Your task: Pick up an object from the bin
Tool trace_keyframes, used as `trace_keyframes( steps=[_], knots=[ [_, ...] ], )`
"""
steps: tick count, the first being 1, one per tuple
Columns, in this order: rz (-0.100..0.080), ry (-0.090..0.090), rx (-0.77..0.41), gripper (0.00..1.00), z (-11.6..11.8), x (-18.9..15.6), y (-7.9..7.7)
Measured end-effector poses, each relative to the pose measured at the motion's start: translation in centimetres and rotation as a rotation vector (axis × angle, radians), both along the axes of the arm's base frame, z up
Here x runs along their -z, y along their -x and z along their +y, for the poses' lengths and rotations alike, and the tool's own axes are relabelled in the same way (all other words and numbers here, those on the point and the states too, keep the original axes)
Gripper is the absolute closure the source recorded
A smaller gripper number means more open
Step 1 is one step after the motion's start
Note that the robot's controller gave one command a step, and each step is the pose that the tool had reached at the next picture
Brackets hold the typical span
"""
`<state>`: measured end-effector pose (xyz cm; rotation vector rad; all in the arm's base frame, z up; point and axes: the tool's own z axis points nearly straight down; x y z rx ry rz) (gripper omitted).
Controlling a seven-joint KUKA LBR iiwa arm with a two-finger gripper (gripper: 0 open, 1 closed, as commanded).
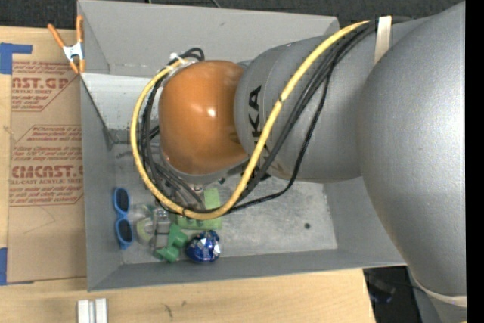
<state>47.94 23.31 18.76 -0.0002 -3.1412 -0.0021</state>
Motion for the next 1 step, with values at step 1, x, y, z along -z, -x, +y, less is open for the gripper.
trace_keyframes(
  steps=[1],
  knots=[
    [0.006, 0.005, 0.041, 0.00, -6.90, 11.17, -1.59]
  ],
)
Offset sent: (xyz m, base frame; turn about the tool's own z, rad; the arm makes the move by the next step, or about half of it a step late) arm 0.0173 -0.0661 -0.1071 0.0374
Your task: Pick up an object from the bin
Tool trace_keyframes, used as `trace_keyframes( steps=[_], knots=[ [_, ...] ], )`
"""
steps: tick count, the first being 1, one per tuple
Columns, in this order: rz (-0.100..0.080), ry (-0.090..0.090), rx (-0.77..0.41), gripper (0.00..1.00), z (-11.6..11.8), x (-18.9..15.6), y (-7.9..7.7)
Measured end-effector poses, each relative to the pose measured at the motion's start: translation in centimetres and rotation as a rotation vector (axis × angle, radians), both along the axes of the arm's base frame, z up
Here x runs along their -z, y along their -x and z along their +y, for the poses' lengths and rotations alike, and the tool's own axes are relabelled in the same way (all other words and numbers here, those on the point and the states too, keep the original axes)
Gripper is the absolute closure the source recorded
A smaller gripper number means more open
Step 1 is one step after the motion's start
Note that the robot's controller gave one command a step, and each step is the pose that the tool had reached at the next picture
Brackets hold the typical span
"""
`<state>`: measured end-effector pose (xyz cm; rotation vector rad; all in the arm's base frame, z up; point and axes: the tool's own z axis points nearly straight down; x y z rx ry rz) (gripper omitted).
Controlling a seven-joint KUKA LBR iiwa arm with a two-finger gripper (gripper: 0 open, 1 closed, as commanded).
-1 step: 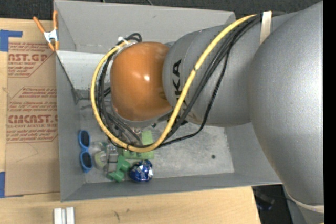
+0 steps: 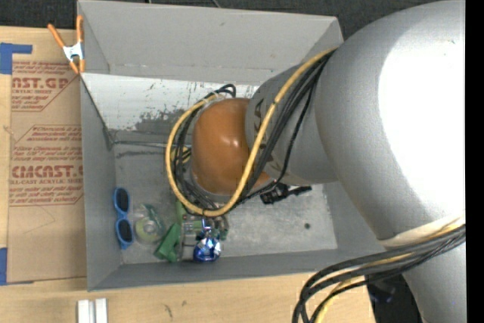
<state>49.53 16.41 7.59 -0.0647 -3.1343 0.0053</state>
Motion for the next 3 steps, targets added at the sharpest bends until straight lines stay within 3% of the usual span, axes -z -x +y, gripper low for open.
trace_keyframes(
  steps=[1, 2, 3],
  knots=[
    [-0.006, -0.003, -0.004, 1.00, 0.30, -0.53, -0.17],
    [-0.008, -0.005, -0.004, 0.00, 0.37, -0.46, -0.15],
    [-0.005, -0.004, -0.004, 1.00, 0.35, -0.41, -0.08]
  ],
)
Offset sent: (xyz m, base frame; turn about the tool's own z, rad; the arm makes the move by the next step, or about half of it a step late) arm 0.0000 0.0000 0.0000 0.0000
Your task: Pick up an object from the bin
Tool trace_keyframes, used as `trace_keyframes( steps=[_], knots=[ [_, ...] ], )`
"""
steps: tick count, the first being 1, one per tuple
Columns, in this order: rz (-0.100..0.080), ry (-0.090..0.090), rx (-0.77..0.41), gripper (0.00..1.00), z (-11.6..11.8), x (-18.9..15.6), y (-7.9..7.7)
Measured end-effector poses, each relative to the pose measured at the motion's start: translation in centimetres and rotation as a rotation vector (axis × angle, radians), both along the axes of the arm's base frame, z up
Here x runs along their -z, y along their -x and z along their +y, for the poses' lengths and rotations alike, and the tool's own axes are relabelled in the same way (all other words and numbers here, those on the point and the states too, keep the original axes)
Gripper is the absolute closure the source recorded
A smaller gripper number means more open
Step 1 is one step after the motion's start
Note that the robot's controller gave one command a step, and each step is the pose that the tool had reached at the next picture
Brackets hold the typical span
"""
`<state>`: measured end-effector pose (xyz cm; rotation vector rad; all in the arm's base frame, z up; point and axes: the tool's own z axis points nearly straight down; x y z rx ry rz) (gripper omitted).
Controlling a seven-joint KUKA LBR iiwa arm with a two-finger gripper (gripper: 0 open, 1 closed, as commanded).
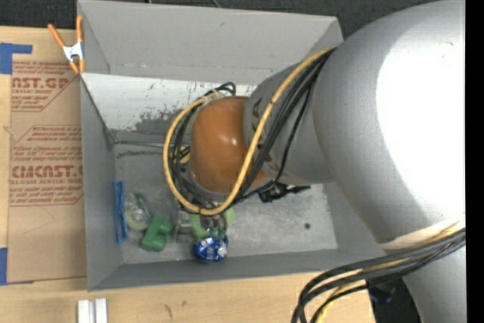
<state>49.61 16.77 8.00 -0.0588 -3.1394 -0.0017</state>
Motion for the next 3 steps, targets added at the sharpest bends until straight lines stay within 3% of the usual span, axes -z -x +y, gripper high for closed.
trace_keyframes(
  steps=[1, 2, 3],
  knots=[
    [-0.006, -0.002, 0.007, 1.00, 0.0, -4.9, -1.0],
    [-0.002, -0.001, 0.007, 0.00, 0.0, -4.6, -0.8],
    [0.005, 0.000, 0.058, 0.00, 4.6, 1.1, 1.1]
  ],
)
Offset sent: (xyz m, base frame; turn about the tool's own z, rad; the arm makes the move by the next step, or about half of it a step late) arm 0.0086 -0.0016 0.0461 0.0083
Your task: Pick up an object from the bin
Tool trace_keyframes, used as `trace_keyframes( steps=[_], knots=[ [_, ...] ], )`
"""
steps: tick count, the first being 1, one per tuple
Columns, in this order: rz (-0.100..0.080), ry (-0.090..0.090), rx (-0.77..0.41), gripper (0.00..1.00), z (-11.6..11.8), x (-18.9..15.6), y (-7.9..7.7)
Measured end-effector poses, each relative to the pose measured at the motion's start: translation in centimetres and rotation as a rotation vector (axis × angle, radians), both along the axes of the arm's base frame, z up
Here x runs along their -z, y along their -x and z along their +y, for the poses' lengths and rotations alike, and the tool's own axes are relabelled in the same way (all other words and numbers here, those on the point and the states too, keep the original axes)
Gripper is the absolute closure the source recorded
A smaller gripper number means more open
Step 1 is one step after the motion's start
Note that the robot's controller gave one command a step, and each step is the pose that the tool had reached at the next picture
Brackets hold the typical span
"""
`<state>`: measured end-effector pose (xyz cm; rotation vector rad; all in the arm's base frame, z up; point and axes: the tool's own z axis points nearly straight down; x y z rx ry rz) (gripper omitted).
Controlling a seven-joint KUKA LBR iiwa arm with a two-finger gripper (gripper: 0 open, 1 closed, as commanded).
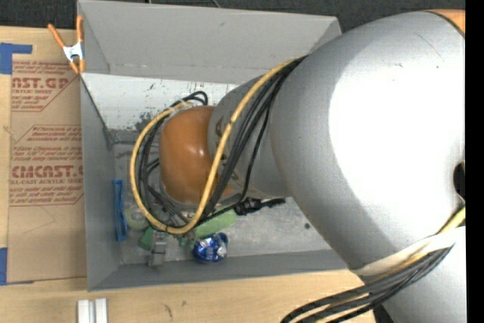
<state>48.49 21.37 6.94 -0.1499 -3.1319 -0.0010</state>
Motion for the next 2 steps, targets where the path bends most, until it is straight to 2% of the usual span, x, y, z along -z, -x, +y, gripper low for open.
trace_keyframes(
  steps=[1, 2],
  knots=[
    [-0.004, 0.001, 0.004, 1.00, -0.3, -0.3, -0.3],
    [-0.014, -0.003, -0.011, 1.00, 0.5, -14.2, -0.5]
  ],
)
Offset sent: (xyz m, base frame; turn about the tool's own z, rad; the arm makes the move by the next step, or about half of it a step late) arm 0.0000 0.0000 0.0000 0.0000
